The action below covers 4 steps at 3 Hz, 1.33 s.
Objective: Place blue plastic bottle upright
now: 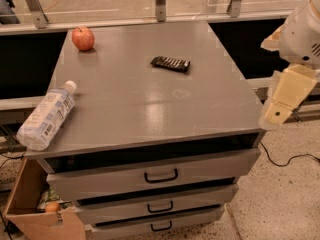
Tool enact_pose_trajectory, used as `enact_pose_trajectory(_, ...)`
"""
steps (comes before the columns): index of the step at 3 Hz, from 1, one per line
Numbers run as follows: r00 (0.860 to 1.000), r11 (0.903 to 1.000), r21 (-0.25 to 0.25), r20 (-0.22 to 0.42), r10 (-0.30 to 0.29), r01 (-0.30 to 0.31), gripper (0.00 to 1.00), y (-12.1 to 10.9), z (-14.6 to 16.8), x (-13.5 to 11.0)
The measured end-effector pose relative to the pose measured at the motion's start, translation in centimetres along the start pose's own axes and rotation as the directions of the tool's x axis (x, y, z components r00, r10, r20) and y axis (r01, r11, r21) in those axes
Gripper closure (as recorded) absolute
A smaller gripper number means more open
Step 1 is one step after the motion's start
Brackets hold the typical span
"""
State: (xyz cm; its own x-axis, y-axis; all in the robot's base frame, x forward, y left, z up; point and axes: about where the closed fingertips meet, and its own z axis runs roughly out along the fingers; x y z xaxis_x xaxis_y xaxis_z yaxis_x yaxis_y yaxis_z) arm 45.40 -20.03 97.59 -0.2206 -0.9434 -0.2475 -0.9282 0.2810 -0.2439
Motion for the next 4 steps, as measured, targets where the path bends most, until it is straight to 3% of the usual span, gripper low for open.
enact_pose_trajectory(1,0.995,0.9963,-0.040,0.073,-0.073,0.076,0.00,-1.3,3.1,-5.1)
enact_pose_trajectory(2,0.968,0.9736,-0.084,0.157,-0.198,0.213,0.00,-1.7,6.7,-11.7)
enact_pose_trajectory(3,0.905,0.9220,-0.097,0.255,-0.341,0.375,0.00,-0.9,9.5,-18.8)
enact_pose_trajectory(4,0.858,0.8823,-0.113,0.318,-0.404,0.457,0.00,0.2,11.1,-24.0)
